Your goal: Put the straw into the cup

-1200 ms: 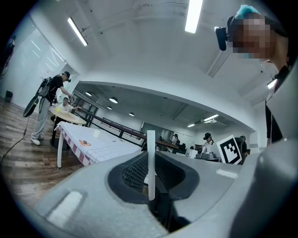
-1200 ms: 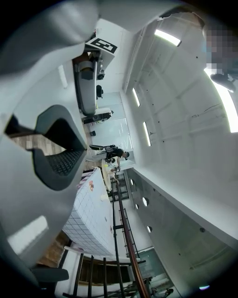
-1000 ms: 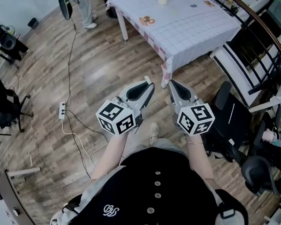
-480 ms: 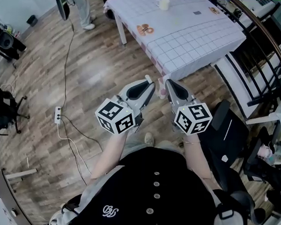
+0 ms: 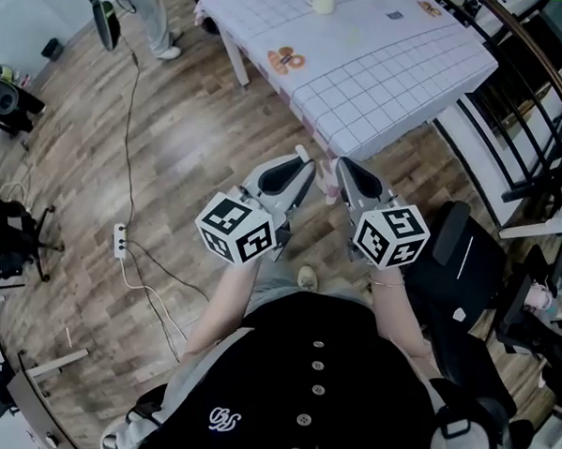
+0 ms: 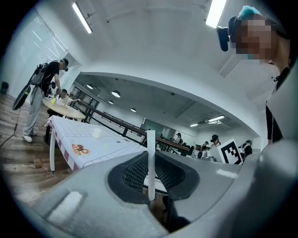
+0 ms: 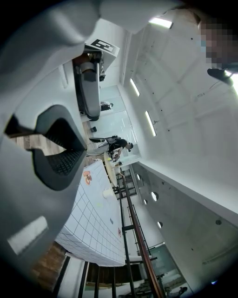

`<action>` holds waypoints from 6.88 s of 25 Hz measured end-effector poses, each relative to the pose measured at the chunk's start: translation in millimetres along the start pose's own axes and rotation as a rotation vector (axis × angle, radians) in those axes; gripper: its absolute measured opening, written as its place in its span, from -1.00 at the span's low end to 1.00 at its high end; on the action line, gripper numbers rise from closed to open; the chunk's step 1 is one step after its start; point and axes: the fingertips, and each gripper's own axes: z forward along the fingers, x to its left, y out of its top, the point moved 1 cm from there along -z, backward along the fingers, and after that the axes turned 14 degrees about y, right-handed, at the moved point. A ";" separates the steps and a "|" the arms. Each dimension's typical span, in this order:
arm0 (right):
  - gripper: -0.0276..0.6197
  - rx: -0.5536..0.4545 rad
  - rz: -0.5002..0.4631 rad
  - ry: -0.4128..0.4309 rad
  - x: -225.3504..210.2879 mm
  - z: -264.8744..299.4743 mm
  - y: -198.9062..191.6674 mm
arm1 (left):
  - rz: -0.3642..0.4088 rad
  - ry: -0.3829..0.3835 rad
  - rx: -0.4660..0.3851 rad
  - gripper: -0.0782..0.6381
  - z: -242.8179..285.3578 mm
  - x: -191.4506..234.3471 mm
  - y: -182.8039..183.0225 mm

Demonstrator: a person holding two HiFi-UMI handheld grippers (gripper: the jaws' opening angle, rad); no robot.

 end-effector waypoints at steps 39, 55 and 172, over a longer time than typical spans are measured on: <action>-0.91 -0.036 0.021 -0.185 -145.1 301.2 83.7 | 0.017 -0.136 0.071 -0.66 182.2 280.6 128.2; -0.91 -0.008 0.040 -0.188 -235.8 373.5 102.0 | 0.016 -0.135 0.117 -0.66 277.2 344.0 142.8; -0.91 -0.043 0.207 -0.329 -502.1 395.4 132.3 | 0.217 -0.173 0.408 -0.53 613.3 373.7 91.1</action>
